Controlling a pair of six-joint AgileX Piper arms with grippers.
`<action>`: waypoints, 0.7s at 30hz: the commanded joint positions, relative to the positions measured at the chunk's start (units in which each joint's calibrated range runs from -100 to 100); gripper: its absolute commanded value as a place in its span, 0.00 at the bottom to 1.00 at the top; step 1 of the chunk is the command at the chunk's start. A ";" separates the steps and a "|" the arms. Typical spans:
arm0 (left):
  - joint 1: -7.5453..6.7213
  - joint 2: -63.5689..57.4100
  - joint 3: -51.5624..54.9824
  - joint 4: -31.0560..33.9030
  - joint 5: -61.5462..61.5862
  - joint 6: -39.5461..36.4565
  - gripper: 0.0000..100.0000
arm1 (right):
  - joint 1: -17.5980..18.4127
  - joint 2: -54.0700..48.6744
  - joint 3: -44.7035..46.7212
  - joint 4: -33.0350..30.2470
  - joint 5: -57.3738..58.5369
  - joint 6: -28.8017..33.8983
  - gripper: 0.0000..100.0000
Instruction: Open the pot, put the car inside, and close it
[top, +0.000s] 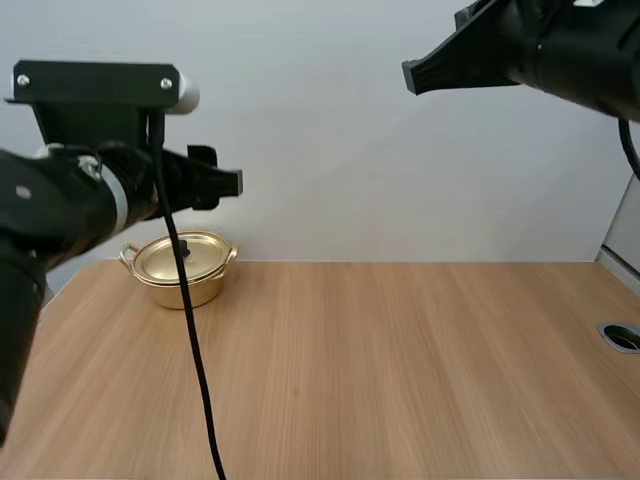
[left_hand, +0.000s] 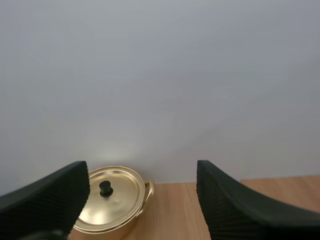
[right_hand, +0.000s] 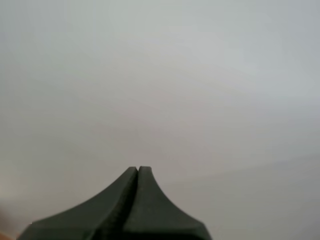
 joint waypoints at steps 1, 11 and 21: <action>0.06 -27.12 3.41 1.73 -0.58 -1.28 1.00 | 0.00 -6.90 26.94 1.67 -11.07 0.07 0.00; -3.50 -28.48 12.83 13.25 -10.60 -5.26 1.00 | -4.83 -24.69 38.45 8.83 -8.23 0.18 0.00; -4.28 -28.48 21.91 13.32 -24.57 -6.04 1.00 | -4.76 -28.50 40.26 15.66 4.36 1.62 0.00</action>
